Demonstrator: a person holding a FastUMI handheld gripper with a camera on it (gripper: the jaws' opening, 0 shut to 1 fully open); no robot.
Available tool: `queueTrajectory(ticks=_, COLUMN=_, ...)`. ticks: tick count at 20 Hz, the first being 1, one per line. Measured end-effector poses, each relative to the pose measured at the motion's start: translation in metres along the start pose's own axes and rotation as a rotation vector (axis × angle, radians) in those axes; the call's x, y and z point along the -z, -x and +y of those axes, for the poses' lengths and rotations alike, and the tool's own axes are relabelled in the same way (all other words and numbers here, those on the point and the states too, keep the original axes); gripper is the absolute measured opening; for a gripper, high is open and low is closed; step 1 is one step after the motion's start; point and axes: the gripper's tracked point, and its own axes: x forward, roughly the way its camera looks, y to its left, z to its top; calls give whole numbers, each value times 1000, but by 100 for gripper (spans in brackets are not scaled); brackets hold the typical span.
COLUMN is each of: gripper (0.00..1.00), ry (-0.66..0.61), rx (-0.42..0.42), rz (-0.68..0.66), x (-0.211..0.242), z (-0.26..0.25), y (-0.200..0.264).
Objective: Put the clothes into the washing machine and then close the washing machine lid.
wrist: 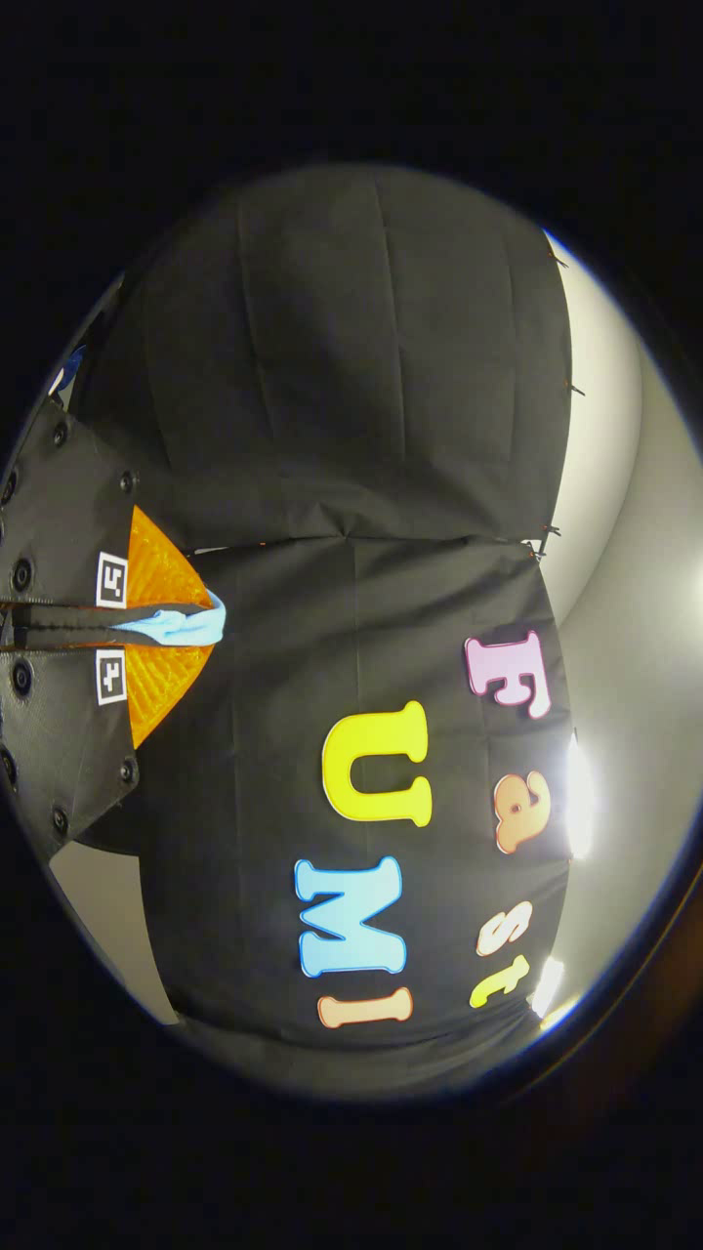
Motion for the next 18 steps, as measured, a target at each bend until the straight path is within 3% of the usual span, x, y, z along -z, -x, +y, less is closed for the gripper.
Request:
queueTrajectory(ticks=10, gripper=2, ry=-2, rx=12, rz=111, x=77, z=11, y=-42)
queueTrajectory(ticks=18, gripper=2, ry=-13, rx=75, rz=296, x=197, z=-13, y=-68)
